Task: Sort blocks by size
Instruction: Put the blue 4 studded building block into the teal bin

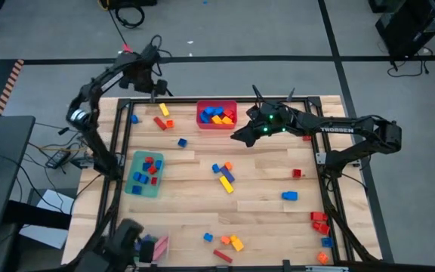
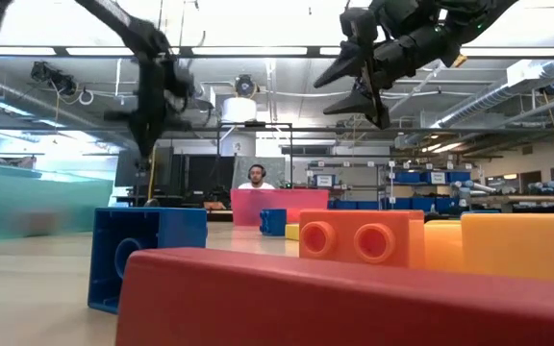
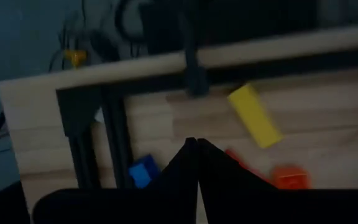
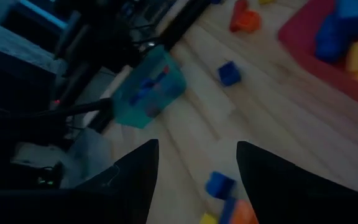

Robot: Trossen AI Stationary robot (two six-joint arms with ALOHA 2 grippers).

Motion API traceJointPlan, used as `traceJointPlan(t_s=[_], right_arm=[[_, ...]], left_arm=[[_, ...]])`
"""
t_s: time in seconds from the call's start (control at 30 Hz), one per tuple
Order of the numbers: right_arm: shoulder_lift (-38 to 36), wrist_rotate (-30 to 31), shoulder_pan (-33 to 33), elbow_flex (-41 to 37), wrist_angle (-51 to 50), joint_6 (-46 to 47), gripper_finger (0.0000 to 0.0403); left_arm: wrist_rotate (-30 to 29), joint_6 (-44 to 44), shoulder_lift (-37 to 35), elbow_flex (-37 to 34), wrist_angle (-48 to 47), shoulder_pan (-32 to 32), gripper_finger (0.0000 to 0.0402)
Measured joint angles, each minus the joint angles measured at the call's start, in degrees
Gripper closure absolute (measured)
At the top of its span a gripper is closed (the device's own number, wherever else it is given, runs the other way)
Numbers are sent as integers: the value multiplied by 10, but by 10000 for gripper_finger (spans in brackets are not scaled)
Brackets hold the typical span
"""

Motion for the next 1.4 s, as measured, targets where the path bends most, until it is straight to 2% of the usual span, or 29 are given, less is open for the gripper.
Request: traceJointPlan(t_s=[0.17,0.33,0.43,0.67,0.83,1.0,1.2,1.4], right_arm=[[-28,32,-13,0,-40,-100,172],[-80,40,-1,0,-55,-211,172],[-109,43,6,0,-91,-233,172],[-164,102,42,-12,-170,-239,172],[-197,129,58,-55,-172,-202,172],[-208,129,60,-83,-174,-165,172],[-206,129,60,-85,-171,-144,172],[-207,124,62,-85,-162,-132,172]], left_arm=[[-58,-67,-116,-64,36,-47,386],[-62,-137,-223,-149,40,-104,386],[-63,-195,-286,-203,41,-140,386],[-63,-340,-390,-296,58,-252,385],[-77,-418,-398,-341,108,-326,388],[-81,-420,-377,-371,182,-338,391],[-66,-359,-340,-379,288,-323,376],[-39,-301,-300,-379,339,-298,319]])
